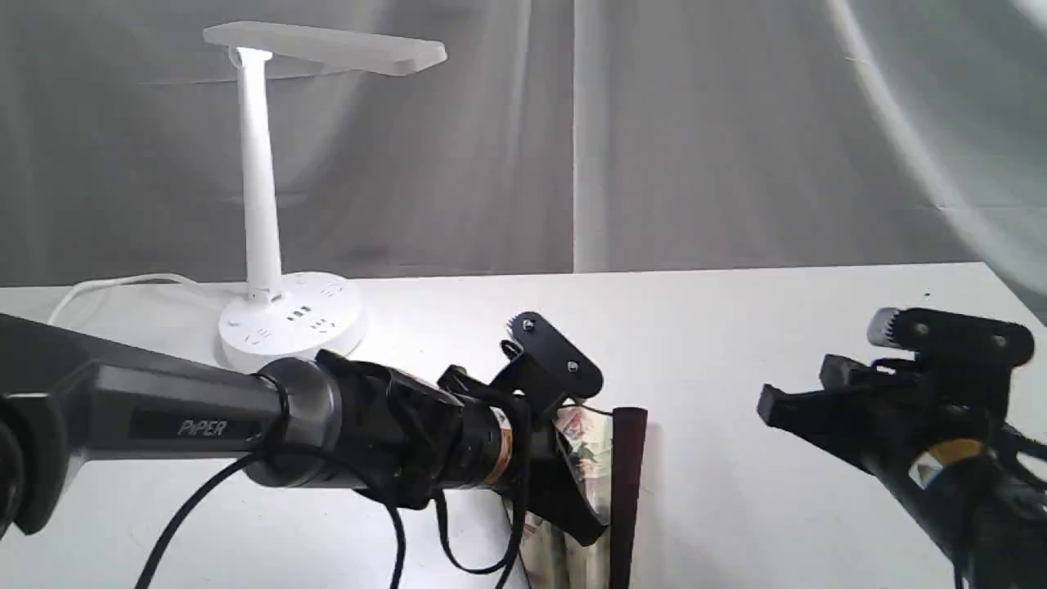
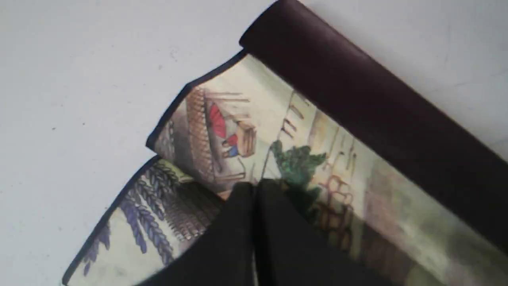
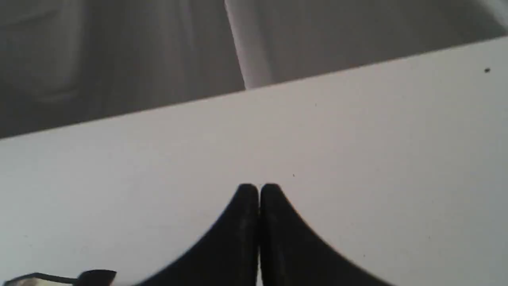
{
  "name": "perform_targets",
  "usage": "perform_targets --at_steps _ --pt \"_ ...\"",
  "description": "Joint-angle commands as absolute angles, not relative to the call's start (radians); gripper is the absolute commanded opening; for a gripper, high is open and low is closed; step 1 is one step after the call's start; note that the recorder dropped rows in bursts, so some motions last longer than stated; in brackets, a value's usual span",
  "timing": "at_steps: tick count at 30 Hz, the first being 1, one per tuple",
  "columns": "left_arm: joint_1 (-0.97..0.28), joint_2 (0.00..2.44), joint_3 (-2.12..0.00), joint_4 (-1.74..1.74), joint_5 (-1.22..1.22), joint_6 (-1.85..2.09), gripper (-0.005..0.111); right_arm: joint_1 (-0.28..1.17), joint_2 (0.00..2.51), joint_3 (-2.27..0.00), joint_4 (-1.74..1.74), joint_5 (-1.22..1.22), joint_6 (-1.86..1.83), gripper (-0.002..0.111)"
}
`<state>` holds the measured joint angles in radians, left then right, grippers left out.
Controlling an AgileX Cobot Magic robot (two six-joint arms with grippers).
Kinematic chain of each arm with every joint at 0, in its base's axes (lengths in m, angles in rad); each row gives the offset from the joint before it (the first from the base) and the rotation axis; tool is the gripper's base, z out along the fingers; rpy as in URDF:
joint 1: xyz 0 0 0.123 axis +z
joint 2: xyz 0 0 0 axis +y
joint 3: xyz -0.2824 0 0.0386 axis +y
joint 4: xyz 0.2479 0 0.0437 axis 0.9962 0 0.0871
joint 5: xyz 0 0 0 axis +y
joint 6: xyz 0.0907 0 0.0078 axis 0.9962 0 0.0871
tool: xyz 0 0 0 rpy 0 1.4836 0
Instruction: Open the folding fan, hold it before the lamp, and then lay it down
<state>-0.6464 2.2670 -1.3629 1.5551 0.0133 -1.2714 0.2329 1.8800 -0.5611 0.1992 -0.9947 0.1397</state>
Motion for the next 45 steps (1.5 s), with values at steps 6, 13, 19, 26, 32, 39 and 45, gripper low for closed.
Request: perform_targets --at_steps 6,13,19,26,32,39,45 --pt "-0.651 2.292 -1.354 1.550 0.008 -1.281 0.000 0.230 1.928 -0.480 0.100 -1.221 0.417 0.000" --pt "-0.651 2.292 -1.352 1.550 0.008 -1.282 0.000 0.228 2.044 -0.566 -0.082 -1.221 0.898 0.000" --pt "-0.651 2.292 -1.352 1.550 0.008 -1.282 0.000 0.128 2.069 -0.714 -0.633 -1.124 1.322 0.000" --pt "-0.651 2.292 -1.352 1.550 0.008 -1.282 0.000 0.004 2.069 -0.890 -1.291 -1.016 1.746 0.000" --pt "-0.651 2.292 -1.352 1.550 0.008 -1.282 0.000 0.002 2.069 -0.979 -1.555 -0.918 1.970 0.025" --pt "-0.651 2.294 -1.352 1.550 0.008 -1.358 0.000 0.003 2.078 -0.986 -1.585 -0.881 2.016 0.053" --pt "-0.651 2.289 -1.352 1.564 0.008 -1.333 0.000 0.090 2.103 -0.986 -1.597 -0.779 2.025 0.054"
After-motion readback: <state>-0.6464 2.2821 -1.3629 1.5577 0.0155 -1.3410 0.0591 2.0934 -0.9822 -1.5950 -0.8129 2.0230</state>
